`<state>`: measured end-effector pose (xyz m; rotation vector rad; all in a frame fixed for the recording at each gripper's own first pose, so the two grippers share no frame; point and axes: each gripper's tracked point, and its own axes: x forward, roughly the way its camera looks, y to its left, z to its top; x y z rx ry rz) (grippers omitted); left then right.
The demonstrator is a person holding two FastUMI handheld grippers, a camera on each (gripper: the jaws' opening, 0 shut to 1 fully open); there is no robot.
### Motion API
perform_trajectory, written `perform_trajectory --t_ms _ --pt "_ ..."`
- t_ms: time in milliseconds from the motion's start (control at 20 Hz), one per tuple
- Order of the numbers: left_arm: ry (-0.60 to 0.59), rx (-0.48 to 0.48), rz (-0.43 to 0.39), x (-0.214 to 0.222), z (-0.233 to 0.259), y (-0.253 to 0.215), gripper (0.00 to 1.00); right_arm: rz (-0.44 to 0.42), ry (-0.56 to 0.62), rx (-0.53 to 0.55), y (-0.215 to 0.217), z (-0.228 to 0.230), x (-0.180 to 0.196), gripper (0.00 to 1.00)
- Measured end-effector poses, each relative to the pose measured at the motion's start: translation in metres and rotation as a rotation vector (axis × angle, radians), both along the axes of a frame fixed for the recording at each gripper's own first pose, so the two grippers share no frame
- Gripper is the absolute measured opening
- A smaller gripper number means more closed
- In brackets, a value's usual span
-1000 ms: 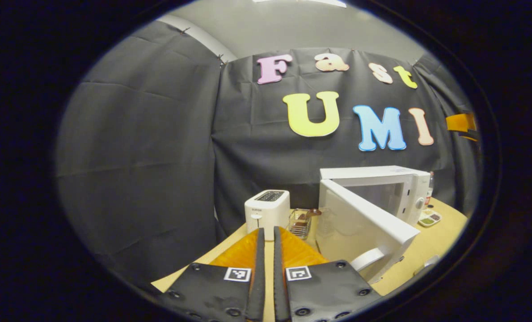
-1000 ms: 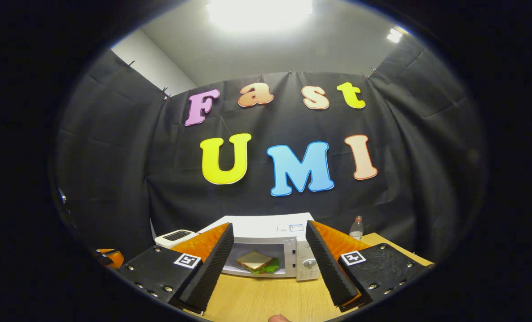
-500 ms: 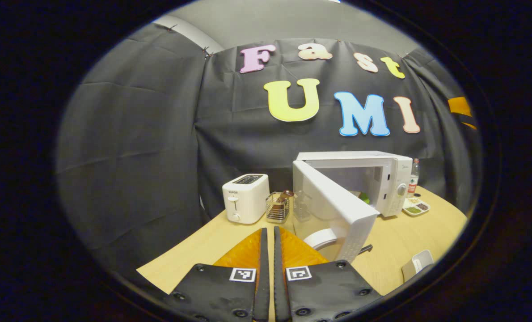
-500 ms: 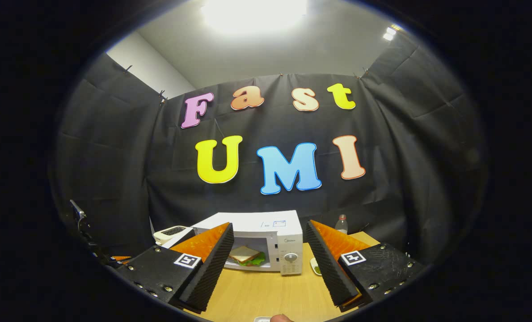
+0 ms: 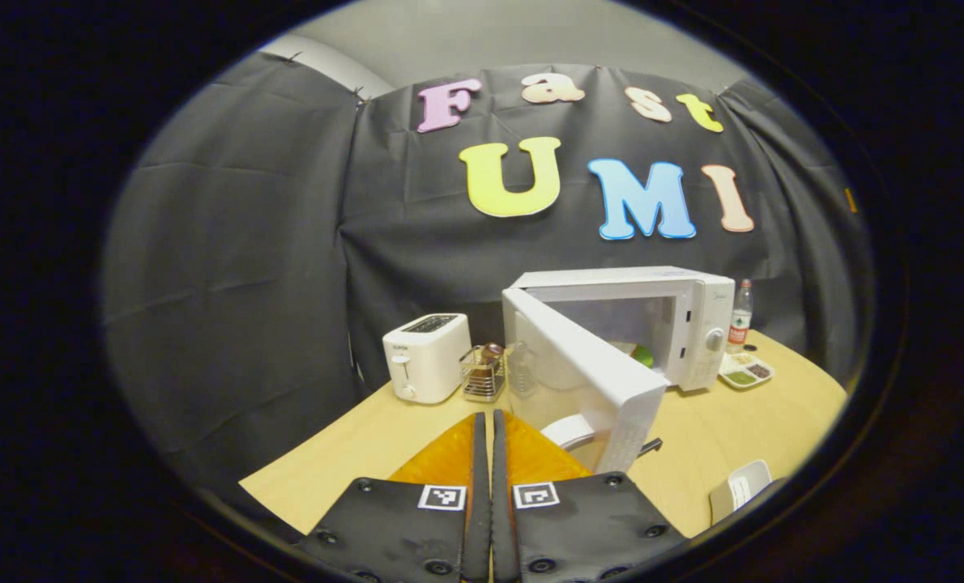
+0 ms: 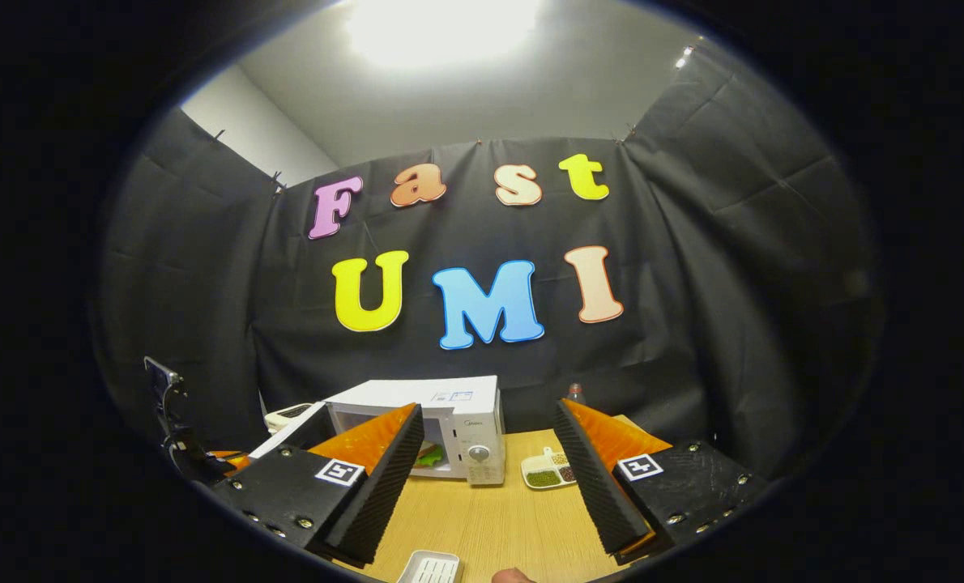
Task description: Open the microwave oven with the left hand, put the food in, and close the microwave oven.
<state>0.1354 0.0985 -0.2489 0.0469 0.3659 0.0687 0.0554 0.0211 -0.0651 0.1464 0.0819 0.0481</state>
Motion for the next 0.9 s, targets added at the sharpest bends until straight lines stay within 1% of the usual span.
perform_trajectory --t_ms 100,200,300,550,750,900 --pt "-0.006 -0.009 -0.035 0.004 0.005 -0.019 0.08 0.001 0.022 0.011 -0.001 -0.005 -0.003 0.98" --pt "-0.007 -0.005 -0.069 0.014 0.005 -0.037 0.07 0.000 0.014 0.017 -0.001 -0.001 -0.002 0.98" --pt "-0.017 -0.013 -0.111 0.025 0.008 -0.055 0.07 -0.017 0.012 0.006 -0.004 -0.002 0.003 0.98" --pt "-0.008 -0.067 -0.226 0.053 0.001 -0.097 0.07 -0.046 -0.002 -0.001 0.000 0.005 0.021 0.98" --pt "0.012 -0.100 -0.304 0.072 -0.009 -0.120 0.08 -0.065 -0.006 -0.008 0.008 0.007 0.037 0.98" --pt "0.019 -0.120 -0.360 0.089 -0.013 -0.135 0.07 -0.084 -0.011 -0.036 0.011 0.008 0.045 0.98"
